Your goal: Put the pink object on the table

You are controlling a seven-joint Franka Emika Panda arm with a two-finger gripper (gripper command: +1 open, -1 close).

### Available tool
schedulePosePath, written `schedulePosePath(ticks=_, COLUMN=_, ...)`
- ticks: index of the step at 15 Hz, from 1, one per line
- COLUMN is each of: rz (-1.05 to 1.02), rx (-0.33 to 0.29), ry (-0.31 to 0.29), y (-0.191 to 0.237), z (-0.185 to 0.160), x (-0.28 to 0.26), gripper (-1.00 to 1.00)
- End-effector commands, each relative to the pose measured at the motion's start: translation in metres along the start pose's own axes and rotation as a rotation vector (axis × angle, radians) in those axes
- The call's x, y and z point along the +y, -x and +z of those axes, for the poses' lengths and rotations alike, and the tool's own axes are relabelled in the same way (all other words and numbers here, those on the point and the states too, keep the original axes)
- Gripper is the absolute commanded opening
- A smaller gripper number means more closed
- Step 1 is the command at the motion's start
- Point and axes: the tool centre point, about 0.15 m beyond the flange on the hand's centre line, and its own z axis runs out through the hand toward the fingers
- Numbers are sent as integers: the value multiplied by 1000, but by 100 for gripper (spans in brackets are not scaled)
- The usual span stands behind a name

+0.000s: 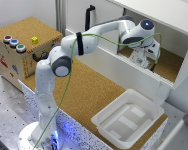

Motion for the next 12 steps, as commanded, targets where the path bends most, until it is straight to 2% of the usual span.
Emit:
schedulePosePath(ticks=1, rz=11, rx=86, ry=208, y=87, z=17, x=-77, gripper=-100)
schedulePosePath(ticks=5, rz=6, rx=53, ry=205, y=126, z=37, x=-111, gripper=-100)
schedulePosePath(ticks=6, rz=-4, rx=49, ry=225, y=132, z=45, x=-117, gripper=-100)
schedulePosePath(ticks=8, rz=-13, rx=0, ry=208, y=147, z=71, x=-129, gripper=-100)
schedulePosePath(ticks=11, rz=-36, rx=-36, ry=199, y=159, z=99, x=-143, gripper=-100)
schedulePosePath(ticks=12, rz=-33, rx=-30, ry=196, y=161, z=108, x=-147, gripper=-100)
